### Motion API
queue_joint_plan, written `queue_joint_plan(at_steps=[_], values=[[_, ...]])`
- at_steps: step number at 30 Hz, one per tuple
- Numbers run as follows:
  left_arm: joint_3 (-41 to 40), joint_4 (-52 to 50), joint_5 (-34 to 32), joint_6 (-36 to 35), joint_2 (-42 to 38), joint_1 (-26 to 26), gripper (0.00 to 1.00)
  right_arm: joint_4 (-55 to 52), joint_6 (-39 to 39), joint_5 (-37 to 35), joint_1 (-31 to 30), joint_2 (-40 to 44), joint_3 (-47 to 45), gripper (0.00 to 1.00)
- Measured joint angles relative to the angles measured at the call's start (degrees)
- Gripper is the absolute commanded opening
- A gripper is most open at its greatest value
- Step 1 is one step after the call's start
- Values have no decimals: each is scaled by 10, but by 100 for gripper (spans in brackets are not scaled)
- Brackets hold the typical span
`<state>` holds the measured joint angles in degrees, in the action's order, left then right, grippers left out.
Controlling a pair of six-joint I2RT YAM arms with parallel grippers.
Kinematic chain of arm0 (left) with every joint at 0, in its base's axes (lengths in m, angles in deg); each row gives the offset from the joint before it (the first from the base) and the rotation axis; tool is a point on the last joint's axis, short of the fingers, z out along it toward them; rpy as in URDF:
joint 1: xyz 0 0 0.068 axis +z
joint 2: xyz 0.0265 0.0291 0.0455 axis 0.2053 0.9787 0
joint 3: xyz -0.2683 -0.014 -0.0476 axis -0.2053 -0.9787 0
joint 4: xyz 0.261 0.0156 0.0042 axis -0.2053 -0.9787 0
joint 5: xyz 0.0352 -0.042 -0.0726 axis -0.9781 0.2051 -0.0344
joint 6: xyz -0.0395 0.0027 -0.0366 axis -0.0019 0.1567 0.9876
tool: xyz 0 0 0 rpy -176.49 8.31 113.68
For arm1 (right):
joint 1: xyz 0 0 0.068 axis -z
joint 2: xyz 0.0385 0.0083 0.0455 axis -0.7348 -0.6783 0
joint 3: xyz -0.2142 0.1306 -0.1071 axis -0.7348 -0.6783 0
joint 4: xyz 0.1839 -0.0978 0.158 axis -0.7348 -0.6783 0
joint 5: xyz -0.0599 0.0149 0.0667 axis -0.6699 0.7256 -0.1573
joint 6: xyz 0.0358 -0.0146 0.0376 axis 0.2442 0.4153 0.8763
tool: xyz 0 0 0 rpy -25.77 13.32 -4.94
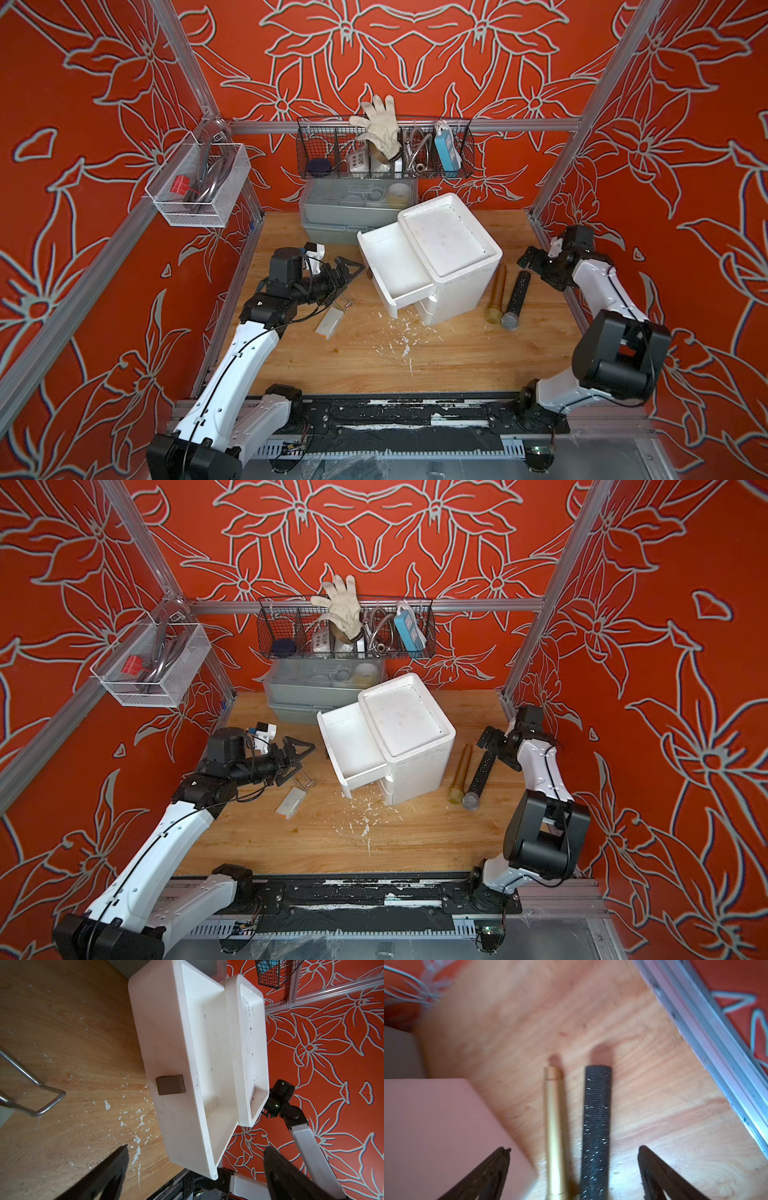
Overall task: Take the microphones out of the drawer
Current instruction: Close the drawer in the storage box.
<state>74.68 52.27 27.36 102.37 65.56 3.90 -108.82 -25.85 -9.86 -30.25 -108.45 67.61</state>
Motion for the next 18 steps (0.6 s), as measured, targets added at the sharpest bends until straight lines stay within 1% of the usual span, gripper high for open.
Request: queue_joint_plan(at_steps=[3, 7, 9, 11, 12, 15, 18], values=[[-8, -2, -7, 0, -7, 0, 100, 1, 4, 30, -16, 54, 21, 96], [-23, -2, -14, 0, -7, 0, 100, 1, 2, 69, -65, 110, 65, 85], [-30, -2, -16, 2, -7, 0, 100, 1, 1, 85, -90, 123, 82, 83], [-35, -1, -16, 2, -7, 0, 100, -5, -5, 94, -120, 126, 96, 82], [-37, -2, -16, 2, -8, 0, 100, -9, -9, 96, -136, 125, 103, 80], [-38, -3, -16, 2, -9, 0, 100, -31, -23, 96, -171, 115, 116, 62], [-43, -4, -15, 0, -14, 0, 100, -61, -42, 93, -189, 98, 129, 60]])
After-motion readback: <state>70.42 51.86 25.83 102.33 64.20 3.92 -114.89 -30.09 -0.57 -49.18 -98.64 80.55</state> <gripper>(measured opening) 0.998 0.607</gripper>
